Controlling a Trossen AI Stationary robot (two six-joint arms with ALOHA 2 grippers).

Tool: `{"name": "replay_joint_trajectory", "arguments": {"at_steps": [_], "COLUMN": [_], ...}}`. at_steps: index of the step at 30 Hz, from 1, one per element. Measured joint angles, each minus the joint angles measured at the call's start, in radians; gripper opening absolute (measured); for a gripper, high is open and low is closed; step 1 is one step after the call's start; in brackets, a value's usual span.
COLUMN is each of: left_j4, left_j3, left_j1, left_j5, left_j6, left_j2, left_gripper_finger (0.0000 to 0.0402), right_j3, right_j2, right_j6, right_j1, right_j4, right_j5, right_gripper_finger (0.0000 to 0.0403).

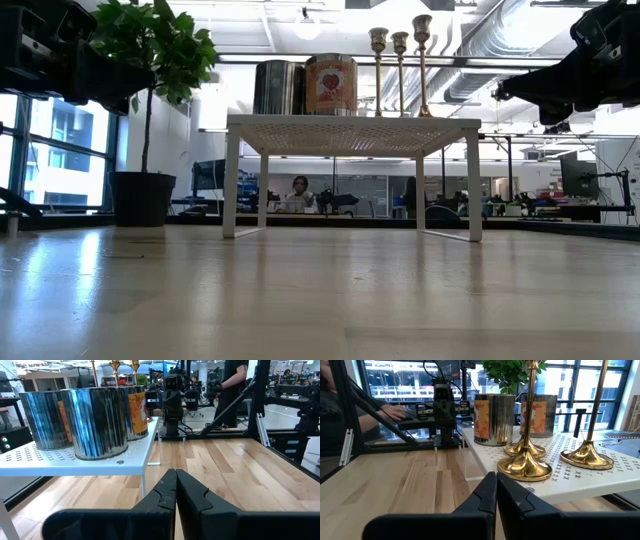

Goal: Pick & Place candle stick holders
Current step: Return to Home Position

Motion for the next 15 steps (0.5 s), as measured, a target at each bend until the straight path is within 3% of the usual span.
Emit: {"name": "replay_joint_trajectory", "arguments": {"at_steps": [15], "left_j4": [0.000], "left_j3": [0.000], "left_j1": [0.000], "left_j5": [-0.001], "left_j6": [0.000], "left_j2": [0.000], "left_gripper_finger": [0.0001], "right_j3": [0.000], "right_j2": [0.000], "right_j6": [0.000], "right_j1": [0.000], "right_j4": [0.000], "right_j5": [0.000], "right_gripper_finger": [0.0005]}}
